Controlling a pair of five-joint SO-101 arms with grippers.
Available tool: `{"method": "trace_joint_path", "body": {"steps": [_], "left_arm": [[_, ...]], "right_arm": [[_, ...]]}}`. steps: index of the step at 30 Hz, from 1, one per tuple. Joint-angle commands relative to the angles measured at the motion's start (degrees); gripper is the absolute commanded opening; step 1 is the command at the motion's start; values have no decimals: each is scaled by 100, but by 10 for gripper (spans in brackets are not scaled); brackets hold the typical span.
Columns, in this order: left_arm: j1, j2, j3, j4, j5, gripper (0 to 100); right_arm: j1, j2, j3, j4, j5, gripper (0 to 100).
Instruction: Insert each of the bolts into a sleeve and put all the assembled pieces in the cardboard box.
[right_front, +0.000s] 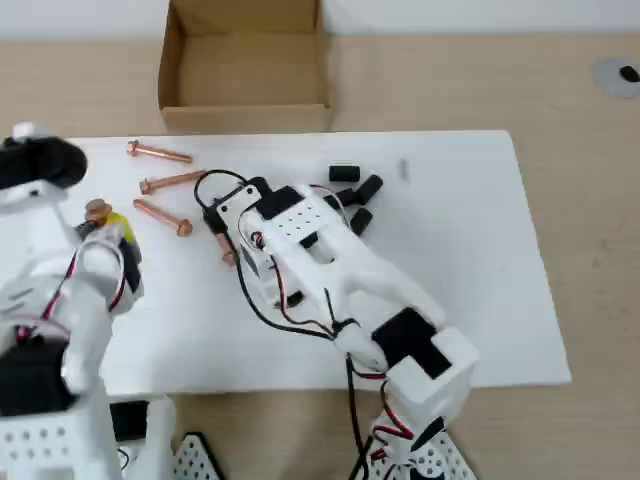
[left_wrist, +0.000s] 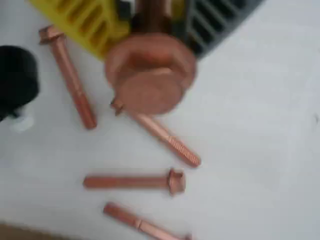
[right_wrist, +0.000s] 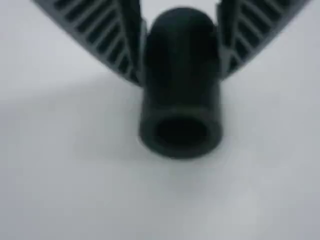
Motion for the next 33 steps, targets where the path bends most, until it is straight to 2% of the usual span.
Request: {"method": "trace_joint_path", "body": {"steps": [1,12,25,31,33], "left_arm": [[-70,-356,-35,-88,-9,5],[-62,-409,-35,-79,-9,5],[-62,-409,-35,-79,-9,5],[-62,-409,-35,-79,-18,7],[-62,-409,-35,-79,-18,7]], "right_arm": [[-57,312,-400,9,132,12],[-75,356,-1358,1002,378,13],[-84,365,-1332,1029,545,13],[-84,365,-1332,1029,800,122],[-84,365,-1349,1029,800,132]]}}
